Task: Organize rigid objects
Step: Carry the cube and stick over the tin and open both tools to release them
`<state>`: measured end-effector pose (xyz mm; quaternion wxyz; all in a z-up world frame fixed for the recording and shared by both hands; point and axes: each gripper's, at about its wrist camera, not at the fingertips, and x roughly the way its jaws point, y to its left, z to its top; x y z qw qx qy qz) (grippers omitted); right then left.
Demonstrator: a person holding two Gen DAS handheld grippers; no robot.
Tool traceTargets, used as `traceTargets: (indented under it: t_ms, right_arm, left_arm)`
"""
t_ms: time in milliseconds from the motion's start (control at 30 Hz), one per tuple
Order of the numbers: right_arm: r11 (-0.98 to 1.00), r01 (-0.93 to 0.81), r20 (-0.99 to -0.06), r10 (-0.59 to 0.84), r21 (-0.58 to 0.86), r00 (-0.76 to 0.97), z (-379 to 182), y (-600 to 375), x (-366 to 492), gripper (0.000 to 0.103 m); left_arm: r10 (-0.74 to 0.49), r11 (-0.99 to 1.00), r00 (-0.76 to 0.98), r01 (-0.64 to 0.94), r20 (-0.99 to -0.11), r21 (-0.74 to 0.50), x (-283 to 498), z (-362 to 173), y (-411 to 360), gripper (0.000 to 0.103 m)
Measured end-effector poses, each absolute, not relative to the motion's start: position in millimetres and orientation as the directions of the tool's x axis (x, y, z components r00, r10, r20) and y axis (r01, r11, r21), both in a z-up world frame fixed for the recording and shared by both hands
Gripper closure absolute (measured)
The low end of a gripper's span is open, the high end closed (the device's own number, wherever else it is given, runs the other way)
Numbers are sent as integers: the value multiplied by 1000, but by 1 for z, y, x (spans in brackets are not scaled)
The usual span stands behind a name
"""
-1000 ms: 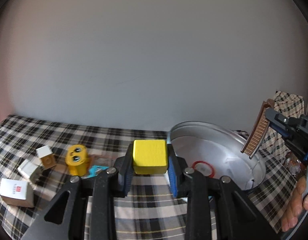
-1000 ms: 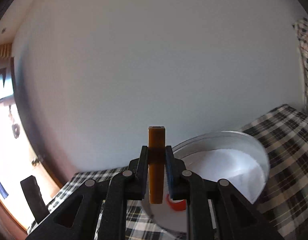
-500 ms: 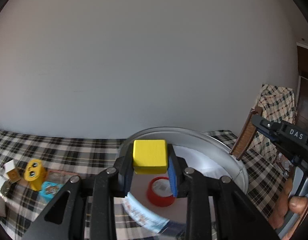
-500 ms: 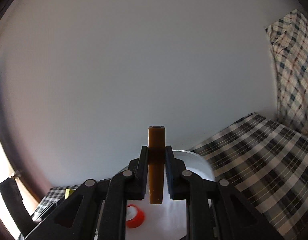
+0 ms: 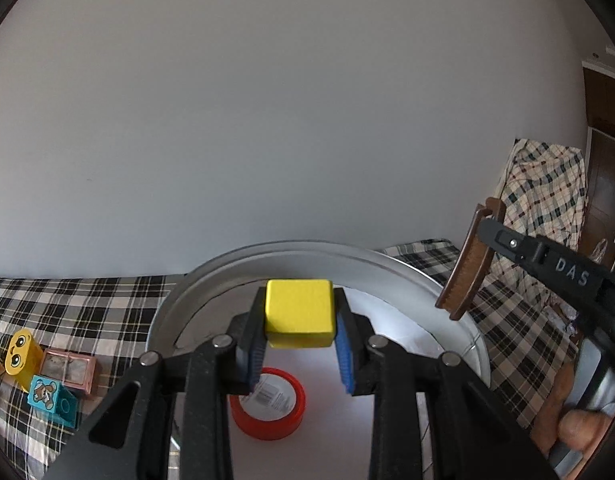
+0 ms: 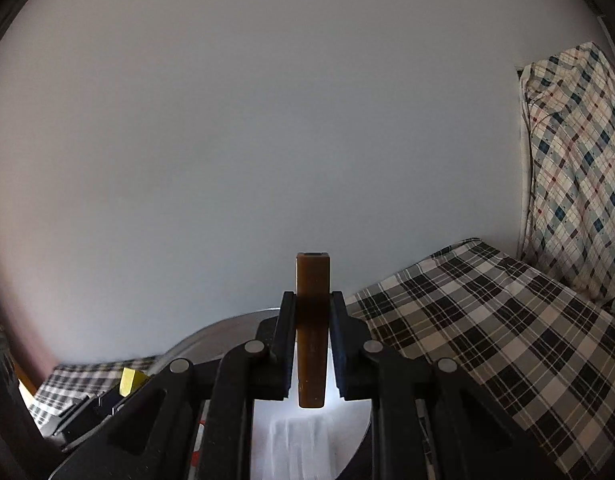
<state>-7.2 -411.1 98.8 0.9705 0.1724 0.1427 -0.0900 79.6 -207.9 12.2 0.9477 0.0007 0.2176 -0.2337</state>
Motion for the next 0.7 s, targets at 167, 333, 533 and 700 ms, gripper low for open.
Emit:
traceTargets:
  t_ms: [167, 333, 533, 700]
  right_arm:
    - [934, 244, -334, -149, 263, 931, 95, -405, -1, 85]
    - [939, 262, -360, -172, 220, 917, 90, -401, 7, 85]
    - [944, 270, -400, -176, 191, 899, 83, -397, 18, 85]
    - [952, 267, -452, -175, 148, 875, 74, -389, 28, 85]
  left_arm:
    - [-431, 895, 789, 436, -437, -96, 85, 9, -215, 75]
    - [-424, 897, 785, 432, -451, -90, 88, 8, -218, 75]
    - [-407, 902, 778, 426, -479, -75, 94, 3, -223, 75]
    - [-393, 905, 777, 422, -492, -56, 94, 0, -226, 75]
